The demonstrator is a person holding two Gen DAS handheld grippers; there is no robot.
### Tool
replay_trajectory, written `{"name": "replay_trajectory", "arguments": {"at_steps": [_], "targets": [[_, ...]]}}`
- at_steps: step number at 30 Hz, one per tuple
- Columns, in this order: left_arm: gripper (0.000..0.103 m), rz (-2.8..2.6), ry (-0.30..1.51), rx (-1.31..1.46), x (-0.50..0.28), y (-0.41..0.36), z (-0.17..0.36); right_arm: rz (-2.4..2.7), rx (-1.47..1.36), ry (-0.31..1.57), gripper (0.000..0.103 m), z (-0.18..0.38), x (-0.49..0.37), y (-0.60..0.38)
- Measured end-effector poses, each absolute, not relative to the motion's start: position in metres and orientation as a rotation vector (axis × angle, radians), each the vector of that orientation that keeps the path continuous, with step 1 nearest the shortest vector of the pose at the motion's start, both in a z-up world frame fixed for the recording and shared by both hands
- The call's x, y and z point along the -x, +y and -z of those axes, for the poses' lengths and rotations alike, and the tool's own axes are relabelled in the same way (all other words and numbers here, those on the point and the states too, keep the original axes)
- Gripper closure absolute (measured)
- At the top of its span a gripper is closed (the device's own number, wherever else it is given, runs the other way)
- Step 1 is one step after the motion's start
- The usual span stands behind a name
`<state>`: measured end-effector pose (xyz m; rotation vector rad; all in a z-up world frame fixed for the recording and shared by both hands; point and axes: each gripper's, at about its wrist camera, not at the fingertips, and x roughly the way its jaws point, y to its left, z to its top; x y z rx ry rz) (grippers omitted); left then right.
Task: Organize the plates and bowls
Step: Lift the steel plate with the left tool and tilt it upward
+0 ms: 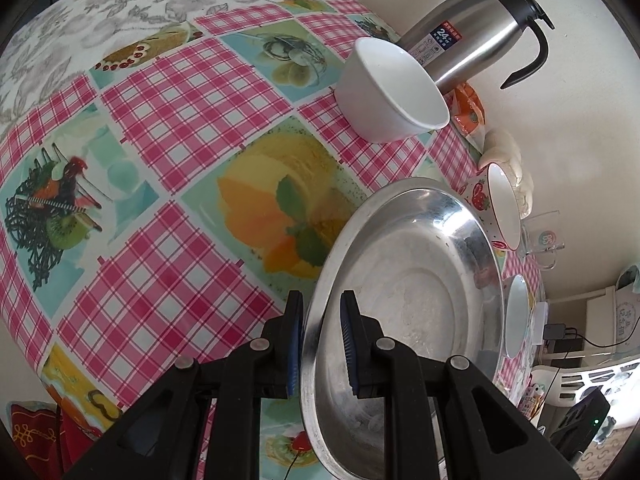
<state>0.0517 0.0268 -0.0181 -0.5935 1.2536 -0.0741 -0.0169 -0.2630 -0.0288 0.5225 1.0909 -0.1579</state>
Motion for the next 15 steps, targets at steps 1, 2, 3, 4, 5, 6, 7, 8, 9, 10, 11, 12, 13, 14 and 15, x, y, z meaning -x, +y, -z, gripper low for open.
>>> {"name": "replay_trajectory", "arguments": {"at_steps": [1, 2, 3, 4, 5, 6, 7, 8, 9, 10, 11, 12, 13, 14, 15], "targets": [[0.084, 0.074, 1.253, 0.592, -0.0534, 0.0263, 0.0190, 0.158, -0.523, 1.090, 0.089, 0.0289, 0.0166, -0.2630], [0.084, 0.074, 1.253, 0.591, -0.0537, 0.0261, 0.0191, 0.158, -0.523, 1.089, 0.089, 0.0290, 0.0168, -0.2633], [0.084, 0.075, 1.252, 0.589, -0.0538, 0.0259, 0.0193, 0.159, -0.523, 1.088, 0.089, 0.0291, 0.0166, -0.2633], [0.084, 0.076, 1.251, 0.586, -0.0541, 0.0257, 0.0193, 0.159, -0.524, 1.088, 0.089, 0.0288, 0.0165, -0.2633], [0.084, 0.076, 1.251, 0.585, -0.0549, 0.0251, 0.0199, 0.159, -0.524, 1.088, 0.089, 0.0289, 0.0165, -0.2633], [0.084, 0.078, 1.249, 0.583, -0.0555, 0.0245, 0.0201, 0.158, -0.525, 1.088, 0.089, 0.0290, 0.0165, -0.2632], [0.084, 0.079, 1.248, 0.580, -0.0556, 0.0243, 0.0199, 0.159, -0.527, 1.088, 0.089, 0.0290, 0.0158, -0.2632], [0.084, 0.079, 1.247, 0.576, -0.0560, 0.0238, 0.0197, 0.160, -0.528, 1.088, 0.089, 0.0287, 0.0156, -0.2634], [0.084, 0.079, 1.247, 0.576, -0.0563, 0.0237, 0.0196, 0.160, -0.528, 1.089, 0.089, 0.0288, 0.0153, -0.2634], [0.084, 0.078, 1.247, 0.578, -0.0566, 0.0238, 0.0196, 0.160, -0.530, 1.090, 0.089, 0.0289, 0.0151, -0.2635], [0.084, 0.071, 1.246, 0.576, -0.0568, 0.0242, 0.0191, 0.160, -0.532, 1.092, 0.089, 0.0288, 0.0160, -0.2640], [0.084, 0.062, 1.242, 0.569, -0.0566, 0.0249, 0.0181, 0.161, -0.534, 1.093, 0.089, 0.0287, 0.0163, -0.2645], [0.084, 0.057, 1.237, 0.564, -0.0568, 0.0253, 0.0173, 0.162, -0.534, 1.095, 0.088, 0.0287, 0.0165, -0.2651], [0.084, 0.054, 1.232, 0.560, -0.0573, 0.0259, 0.0156, 0.164, -0.532, 1.098, 0.087, 0.0285, 0.0167, -0.2653], [0.084, 0.054, 1.229, 0.560, -0.0572, 0.0266, 0.0147, 0.166, -0.530, 1.098, 0.086, 0.0280, 0.0169, -0.2651]]}}
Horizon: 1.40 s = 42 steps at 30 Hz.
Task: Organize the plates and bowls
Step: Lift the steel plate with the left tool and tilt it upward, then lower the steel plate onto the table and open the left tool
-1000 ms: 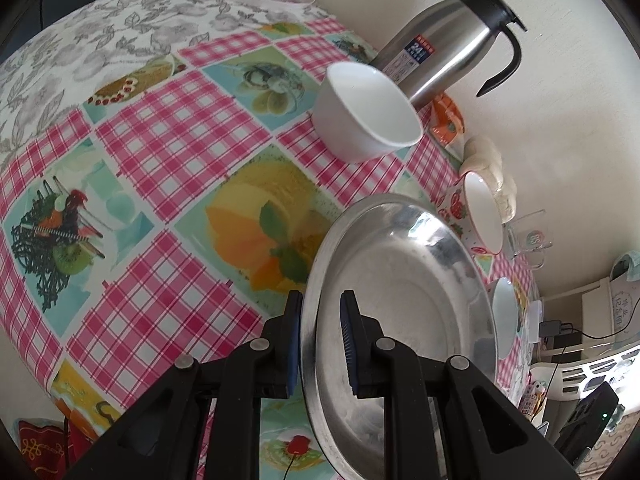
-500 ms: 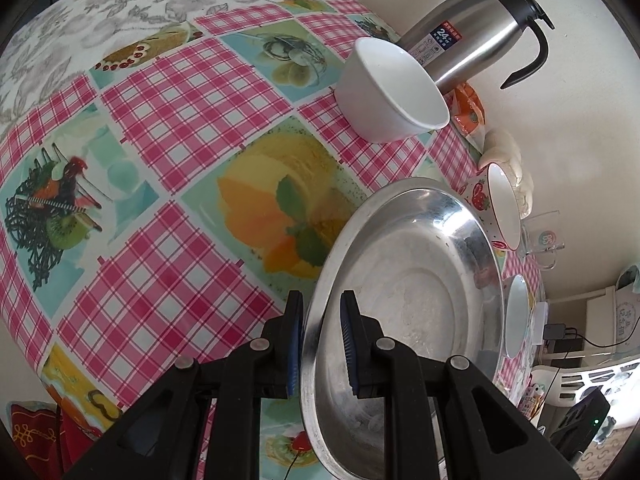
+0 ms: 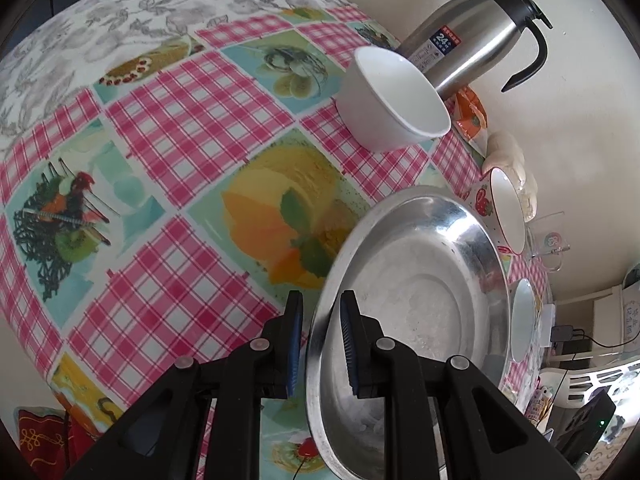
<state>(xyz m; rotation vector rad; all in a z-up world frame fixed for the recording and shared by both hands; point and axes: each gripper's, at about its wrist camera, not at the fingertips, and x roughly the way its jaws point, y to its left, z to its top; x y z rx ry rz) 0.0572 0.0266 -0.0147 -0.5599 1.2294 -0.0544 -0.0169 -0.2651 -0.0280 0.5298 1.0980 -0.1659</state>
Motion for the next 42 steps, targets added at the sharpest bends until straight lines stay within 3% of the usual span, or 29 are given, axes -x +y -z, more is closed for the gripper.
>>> {"name": "replay_trajectory", "arguments": {"at_steps": [12, 14, 16, 18, 22, 25, 29, 32, 42], "targets": [[0.080, 0.031, 1.168, 0.507, -0.054, 0.032, -0.009, 0.206, -0.495, 1.059, 0.086, 0.002, 0.022, -0.270], [0.059, 0.028, 1.155, 0.479, -0.054, 0.031, -0.015, 0.212, -0.490, 1.043, 0.086, -0.005, 0.024, -0.271], [0.049, 0.016, 1.146, 0.453, -0.053, 0.030, -0.021, 0.227, -0.473, 1.037, 0.075, -0.011, 0.026, -0.272], [0.047, 0.004, 1.149, 0.426, -0.054, 0.028, -0.023, 0.244, -0.448, 1.039, 0.064, -0.017, 0.026, -0.270], [0.034, -0.007, 1.171, 0.364, -0.054, 0.022, -0.022, 0.261, -0.392, 1.044, 0.051, -0.026, 0.026, -0.266], [0.032, 0.006, 1.190, 0.303, -0.053, 0.014, -0.020, 0.268, -0.359, 1.040, 0.039, -0.032, 0.027, -0.262], [0.029, 0.021, 1.190, 0.217, -0.052, 0.001, -0.021, 0.258, -0.343, 1.025, 0.031, -0.040, 0.028, -0.257], [0.015, 0.029, 1.166, 0.180, -0.049, -0.003, -0.026, 0.260, -0.325, 1.013, 0.024, -0.045, 0.029, -0.254], [0.008, 0.057, 1.076, 0.153, -0.043, -0.009, -0.043, 0.261, -0.287, 0.975, 0.002, -0.059, 0.034, -0.253]]}}
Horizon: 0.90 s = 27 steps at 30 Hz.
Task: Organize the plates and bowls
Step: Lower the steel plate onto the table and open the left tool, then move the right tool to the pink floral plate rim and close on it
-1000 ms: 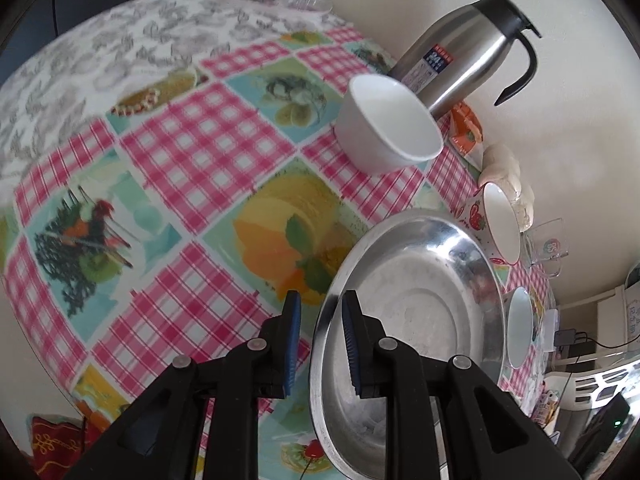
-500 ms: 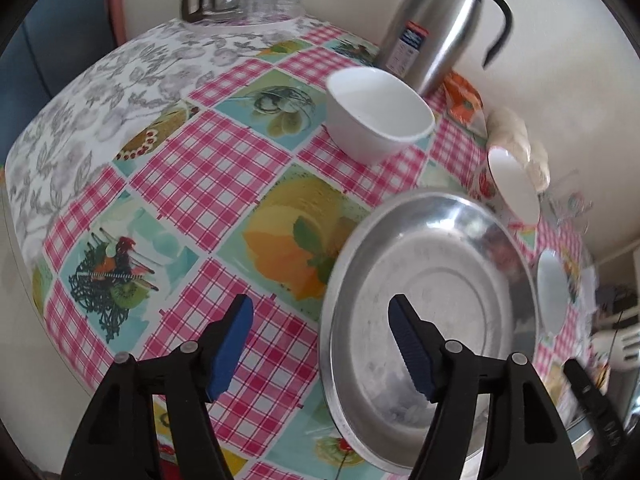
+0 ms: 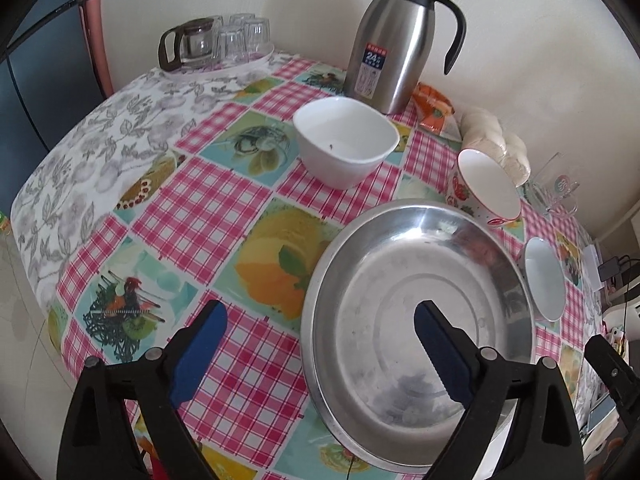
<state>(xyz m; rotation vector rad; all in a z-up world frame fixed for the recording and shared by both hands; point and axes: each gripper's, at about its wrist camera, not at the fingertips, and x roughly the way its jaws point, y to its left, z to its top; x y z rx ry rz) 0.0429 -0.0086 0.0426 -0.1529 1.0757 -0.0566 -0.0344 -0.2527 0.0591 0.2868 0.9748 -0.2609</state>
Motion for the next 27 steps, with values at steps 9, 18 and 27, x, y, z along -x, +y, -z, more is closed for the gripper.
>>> {"name": "replay_trajectory", "arguments": {"at_steps": [9, 18, 27], "targets": [[0.007, 0.087, 0.950, 0.142, -0.035, -0.012, -0.057, 0.241, -0.261, 0.971, 0.000, -0.060, 0.040, -0.251], [0.007, 0.212, 0.798, 0.142, -0.019, -0.027, -0.082, 0.231, -0.312, 0.922, 0.000, -0.065, 0.054, -0.263], [0.007, 0.412, 0.765, 0.060, 0.009, -0.070, -0.103, 0.341, -0.406, 0.861, 0.000, -0.074, 0.094, -0.308]]}}
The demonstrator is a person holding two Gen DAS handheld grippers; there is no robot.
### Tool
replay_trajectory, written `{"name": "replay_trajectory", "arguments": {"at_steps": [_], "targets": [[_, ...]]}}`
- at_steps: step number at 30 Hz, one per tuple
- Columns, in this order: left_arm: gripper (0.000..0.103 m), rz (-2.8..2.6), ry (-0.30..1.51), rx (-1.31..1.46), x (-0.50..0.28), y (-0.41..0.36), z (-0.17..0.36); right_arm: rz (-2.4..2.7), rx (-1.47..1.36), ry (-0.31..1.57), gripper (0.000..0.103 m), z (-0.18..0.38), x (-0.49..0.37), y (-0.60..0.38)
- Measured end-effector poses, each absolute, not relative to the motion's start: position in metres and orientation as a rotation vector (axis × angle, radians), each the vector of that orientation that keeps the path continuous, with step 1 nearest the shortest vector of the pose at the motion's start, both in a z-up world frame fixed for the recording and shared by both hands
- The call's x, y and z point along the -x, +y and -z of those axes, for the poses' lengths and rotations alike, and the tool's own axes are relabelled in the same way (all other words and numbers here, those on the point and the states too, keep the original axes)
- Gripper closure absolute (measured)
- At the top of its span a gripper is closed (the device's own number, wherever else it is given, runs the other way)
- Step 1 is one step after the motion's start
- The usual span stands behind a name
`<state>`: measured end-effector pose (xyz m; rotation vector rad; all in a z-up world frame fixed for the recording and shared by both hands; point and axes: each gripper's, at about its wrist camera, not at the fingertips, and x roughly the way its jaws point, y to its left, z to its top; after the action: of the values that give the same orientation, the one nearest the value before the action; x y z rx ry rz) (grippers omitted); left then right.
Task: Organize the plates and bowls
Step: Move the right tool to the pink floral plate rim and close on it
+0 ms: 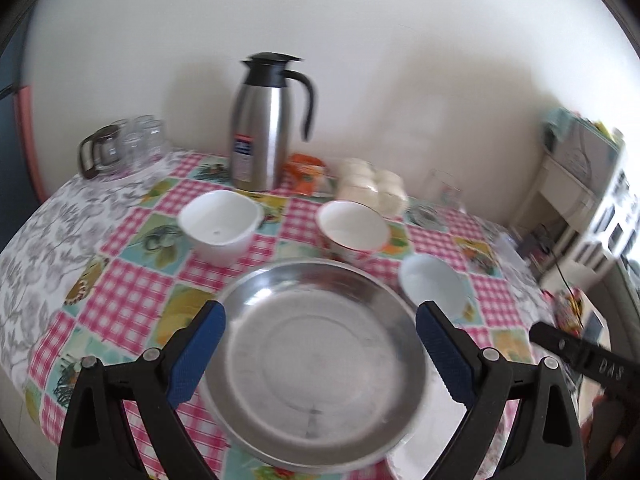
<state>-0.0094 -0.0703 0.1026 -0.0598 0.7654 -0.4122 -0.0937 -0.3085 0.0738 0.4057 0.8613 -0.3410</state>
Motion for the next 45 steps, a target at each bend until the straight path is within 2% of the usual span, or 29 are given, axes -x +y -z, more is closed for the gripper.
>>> {"name": "replay_trajectory", "arguments": {"at_steps": [10, 18, 25, 28, 32, 34, 36, 37, 41, 43, 45], "targets": [[0.007, 0.577, 0.881, 0.017, 0.047, -0.112, -0.101, 0.399, -0.441, 0.806, 0.000, -0.080, 0.139, -0.347], [0.007, 0.652, 1.112, 0.052, 0.067, -0.130, -0.064, 0.409, -0.475, 0.944, 0.001, -0.027, 0.142, -0.365], [0.009, 0.656, 1.236, 0.083, 0.086, -0.140, -0.031, 0.379, -0.545, 1.087, 0.015, 0.026, 0.134, -0.372], [0.014, 0.634, 1.259, 0.073, 0.088, -0.143, -0.021, 0.360, -0.587, 1.116, 0.018, 0.039, 0.134, -0.372], [0.014, 0.583, 1.305, 0.087, 0.082, -0.140, -0.005, 0.339, -0.587, 1.127, 0.018, 0.047, 0.132, -0.370], [0.015, 0.564, 1.324, 0.103, 0.078, -0.137, 0.001, 0.324, -0.589, 1.146, 0.024, 0.053, 0.130, -0.368], [0.021, 0.546, 1.337, 0.111, 0.075, -0.135, 0.006, 0.321, -0.590, 1.160, 0.028, 0.057, 0.129, -0.366], [0.030, 0.534, 1.348, 0.112, 0.074, -0.134, 0.010, 0.319, -0.593, 1.164, 0.031, 0.059, 0.129, -0.366], [0.034, 0.494, 1.381, 0.121, 0.071, -0.131, 0.022, 0.314, -0.601, 1.170, 0.040, 0.063, 0.127, -0.364], [0.038, 0.488, 1.390, 0.124, 0.071, -0.130, 0.024, 0.312, -0.603, 1.172, 0.050, 0.064, 0.126, -0.364], [0.043, 0.477, 1.404, 0.130, 0.070, -0.128, 0.028, 0.309, -0.603, 1.172, 0.054, 0.064, 0.127, -0.364]]}}
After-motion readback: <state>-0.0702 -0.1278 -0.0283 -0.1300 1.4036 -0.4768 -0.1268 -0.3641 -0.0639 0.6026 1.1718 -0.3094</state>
